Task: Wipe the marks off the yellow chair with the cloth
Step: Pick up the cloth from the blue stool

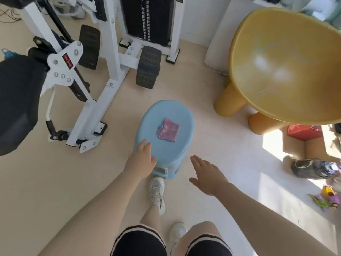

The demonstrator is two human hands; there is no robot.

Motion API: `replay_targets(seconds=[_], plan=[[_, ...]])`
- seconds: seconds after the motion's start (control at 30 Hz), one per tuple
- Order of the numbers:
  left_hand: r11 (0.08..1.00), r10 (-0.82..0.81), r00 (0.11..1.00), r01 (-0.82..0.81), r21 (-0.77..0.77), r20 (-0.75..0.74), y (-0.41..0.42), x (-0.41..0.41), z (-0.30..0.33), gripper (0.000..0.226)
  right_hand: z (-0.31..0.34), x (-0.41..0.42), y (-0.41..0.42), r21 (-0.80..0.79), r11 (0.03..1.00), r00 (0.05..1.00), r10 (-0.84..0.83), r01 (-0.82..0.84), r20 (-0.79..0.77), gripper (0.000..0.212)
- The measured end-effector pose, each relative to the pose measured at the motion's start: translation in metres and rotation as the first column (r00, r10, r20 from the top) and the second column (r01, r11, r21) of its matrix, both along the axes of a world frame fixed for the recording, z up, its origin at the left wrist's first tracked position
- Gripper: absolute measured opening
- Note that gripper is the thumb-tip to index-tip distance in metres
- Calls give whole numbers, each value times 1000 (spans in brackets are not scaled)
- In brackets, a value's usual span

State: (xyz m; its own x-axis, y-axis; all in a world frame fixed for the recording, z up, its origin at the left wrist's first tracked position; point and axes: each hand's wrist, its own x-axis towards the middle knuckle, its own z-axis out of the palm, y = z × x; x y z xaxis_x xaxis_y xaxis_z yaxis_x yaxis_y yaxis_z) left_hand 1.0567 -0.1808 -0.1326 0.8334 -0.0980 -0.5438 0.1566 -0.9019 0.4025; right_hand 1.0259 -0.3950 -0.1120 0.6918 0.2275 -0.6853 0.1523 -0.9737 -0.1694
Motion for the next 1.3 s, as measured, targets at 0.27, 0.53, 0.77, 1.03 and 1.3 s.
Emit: replay_targets(seconds=[0.27, 0.53, 0.77, 1.03, 1.3], plan=[[961, -244, 970, 241, 135, 9, -4, 81, -94, 73, -90, 114, 37, 202, 942, 963, -269, 267, -14, 56], [882, -373, 928, 353, 314, 7, 1, 107, -184, 126, -197, 192, 59, 128, 944, 930, -323, 304, 176, 60], [899, -333, 940, 340, 275, -75, 3, 110, -187, 132, -203, 188, 68, -50, 998, 994, -17, 22, 112, 59], [940, -303, 917, 333, 80, -261, -17, 137, -98, 101, -103, 167, 6, 72, 986, 965, -128, 148, -229, 21], [906, -408, 909, 391, -161, -89, -125, 202, 33, 80, 53, 218, -112, 218, 852, 878, -472, 476, -76, 62]])
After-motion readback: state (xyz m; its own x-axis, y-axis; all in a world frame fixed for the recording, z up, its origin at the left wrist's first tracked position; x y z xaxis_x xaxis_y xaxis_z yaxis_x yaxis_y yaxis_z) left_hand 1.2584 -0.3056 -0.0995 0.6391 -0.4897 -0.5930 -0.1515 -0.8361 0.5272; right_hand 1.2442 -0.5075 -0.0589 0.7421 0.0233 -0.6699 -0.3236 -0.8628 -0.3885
